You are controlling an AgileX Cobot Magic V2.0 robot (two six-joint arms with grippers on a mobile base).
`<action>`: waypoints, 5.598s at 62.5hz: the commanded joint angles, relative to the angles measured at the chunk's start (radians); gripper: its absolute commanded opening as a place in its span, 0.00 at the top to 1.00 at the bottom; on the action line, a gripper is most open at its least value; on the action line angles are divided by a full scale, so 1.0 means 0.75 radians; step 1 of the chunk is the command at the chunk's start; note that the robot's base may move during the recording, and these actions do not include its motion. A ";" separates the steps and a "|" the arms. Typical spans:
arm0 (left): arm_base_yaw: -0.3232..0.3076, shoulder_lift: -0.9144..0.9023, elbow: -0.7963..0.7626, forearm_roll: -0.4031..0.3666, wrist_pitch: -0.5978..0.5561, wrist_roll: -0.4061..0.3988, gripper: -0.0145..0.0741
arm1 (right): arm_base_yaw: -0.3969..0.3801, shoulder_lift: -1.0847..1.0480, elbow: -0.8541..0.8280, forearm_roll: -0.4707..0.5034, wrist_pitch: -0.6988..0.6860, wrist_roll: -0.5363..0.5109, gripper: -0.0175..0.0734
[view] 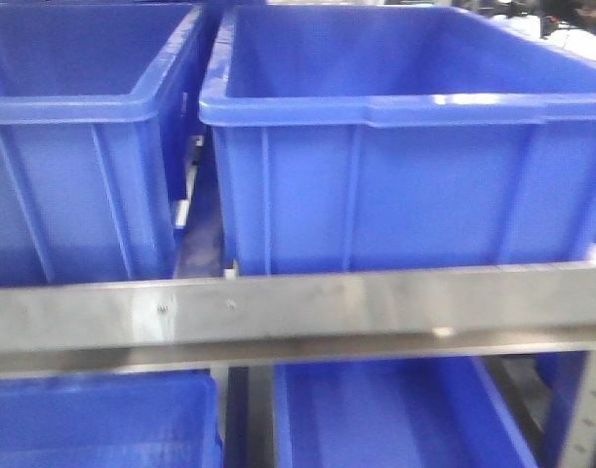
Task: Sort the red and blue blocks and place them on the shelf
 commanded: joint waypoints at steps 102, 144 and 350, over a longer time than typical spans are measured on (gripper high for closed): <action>-0.001 0.004 -0.039 -0.009 -0.099 -0.007 0.70 | -0.009 -0.001 -0.039 -0.015 -0.119 -0.001 0.75; -0.001 0.004 -0.039 -0.009 -0.099 -0.007 0.70 | -0.009 -0.001 -0.039 -0.015 -0.119 -0.001 0.75; -0.001 0.433 -0.384 0.124 -0.415 0.008 0.67 | 0.058 0.416 -0.447 -0.128 0.008 -0.025 0.75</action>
